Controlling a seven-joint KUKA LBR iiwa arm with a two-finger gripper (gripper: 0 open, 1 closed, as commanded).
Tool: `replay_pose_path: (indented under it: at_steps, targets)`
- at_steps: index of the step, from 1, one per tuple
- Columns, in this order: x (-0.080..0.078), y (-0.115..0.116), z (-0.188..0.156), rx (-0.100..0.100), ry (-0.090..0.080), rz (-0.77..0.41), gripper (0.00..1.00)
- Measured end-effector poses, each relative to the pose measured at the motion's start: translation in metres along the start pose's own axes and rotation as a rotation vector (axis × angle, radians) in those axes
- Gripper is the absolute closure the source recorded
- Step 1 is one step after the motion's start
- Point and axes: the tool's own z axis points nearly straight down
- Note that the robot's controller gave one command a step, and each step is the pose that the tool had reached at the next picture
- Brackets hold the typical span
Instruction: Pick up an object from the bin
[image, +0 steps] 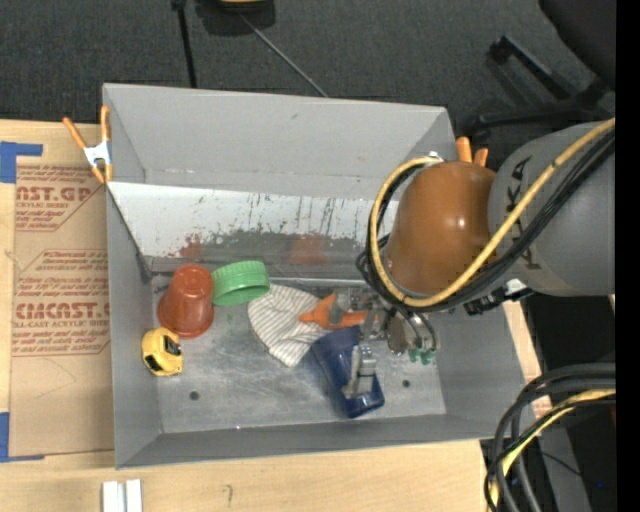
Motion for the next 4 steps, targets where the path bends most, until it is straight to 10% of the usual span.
replay_pose_path:
  at_steps: [1, 2, 3, 4]
  targets:
    - [-0.008, 0.007, 0.038, 0.000, -0.005, 0.034, 0.00]
    - [-0.050, 0.009, 0.100, -0.001, -0.003, 0.081, 0.00]
    - [-0.034, -0.011, 0.101, 0.000, -0.004, 0.171, 1.00]
    - [-0.034, -0.011, 0.101, 0.000, -0.004, 0.171, 1.00]
